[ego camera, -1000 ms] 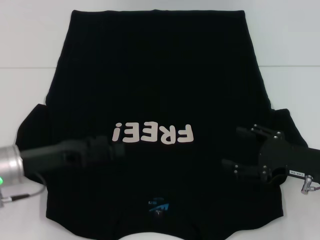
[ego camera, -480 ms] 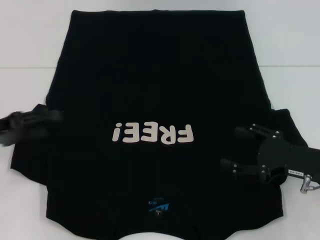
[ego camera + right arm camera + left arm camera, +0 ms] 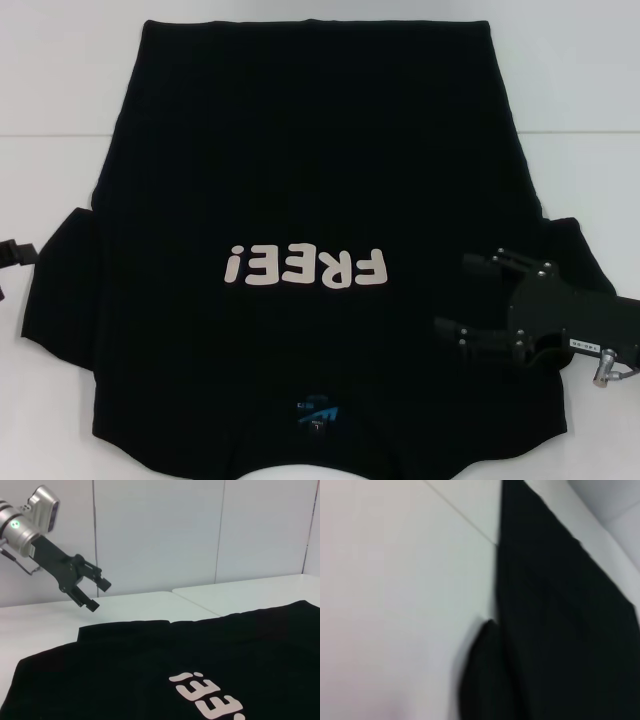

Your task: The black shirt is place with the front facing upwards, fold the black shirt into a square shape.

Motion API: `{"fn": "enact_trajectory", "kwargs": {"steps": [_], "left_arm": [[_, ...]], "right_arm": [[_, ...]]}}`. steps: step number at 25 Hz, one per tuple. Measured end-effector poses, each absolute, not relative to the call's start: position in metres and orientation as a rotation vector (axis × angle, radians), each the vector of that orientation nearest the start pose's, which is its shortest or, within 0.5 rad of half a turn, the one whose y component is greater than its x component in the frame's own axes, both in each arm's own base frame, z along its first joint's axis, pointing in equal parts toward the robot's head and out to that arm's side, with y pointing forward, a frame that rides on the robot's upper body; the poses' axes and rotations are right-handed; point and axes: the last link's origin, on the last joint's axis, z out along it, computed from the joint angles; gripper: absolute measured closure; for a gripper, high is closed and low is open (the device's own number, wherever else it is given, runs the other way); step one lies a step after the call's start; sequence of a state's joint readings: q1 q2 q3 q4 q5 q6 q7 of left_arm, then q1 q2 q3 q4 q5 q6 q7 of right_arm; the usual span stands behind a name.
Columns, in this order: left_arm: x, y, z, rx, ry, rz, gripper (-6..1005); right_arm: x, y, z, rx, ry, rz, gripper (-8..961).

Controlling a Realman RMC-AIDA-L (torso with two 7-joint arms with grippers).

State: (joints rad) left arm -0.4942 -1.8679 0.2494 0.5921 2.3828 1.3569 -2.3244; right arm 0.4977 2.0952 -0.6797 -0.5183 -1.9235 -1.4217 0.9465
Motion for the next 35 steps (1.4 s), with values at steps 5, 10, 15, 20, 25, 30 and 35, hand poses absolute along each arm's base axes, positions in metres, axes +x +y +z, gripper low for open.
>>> {"fn": "enact_trajectory", "kwargs": {"steps": [5, 10, 15, 20, 25, 30, 35], "left_arm": [[-0.39, 0.333, 0.103, -1.72, -1.858, -0.593, 66], [-0.39, 0.336, 0.094, -1.742, -1.848, -0.555, 66], [-0.391, 0.336, 0.09, -1.739, -1.84, -0.54, 66], [-0.391, 0.336, 0.088, -1.741, -1.841, -0.534, 66], [-0.391, 0.336, 0.086, -1.744, -1.841, -0.524, 66], [-0.392, 0.336, 0.085, -1.748, -1.839, -0.517, 66], [-0.389, 0.337, 0.081, -1.774, -1.836, -0.497, 66]], "right_arm": [[0.283, 0.323, -0.026, -2.62, 0.283, 0.628, 9], [0.283, 0.321, -0.025, -2.62, 0.287, 0.633, 8], [0.284, 0.321, -0.026, -2.623, 0.288, 0.633, 8], [0.283, 0.32, -0.026, -2.626, 0.287, 0.635, 8], [0.283, 0.32, -0.026, -2.626, 0.287, 0.637, 8], [0.283, 0.32, -0.026, -2.626, 0.287, 0.637, 9], [0.283, 0.32, -0.026, -2.626, 0.287, 0.637, 9]]}}
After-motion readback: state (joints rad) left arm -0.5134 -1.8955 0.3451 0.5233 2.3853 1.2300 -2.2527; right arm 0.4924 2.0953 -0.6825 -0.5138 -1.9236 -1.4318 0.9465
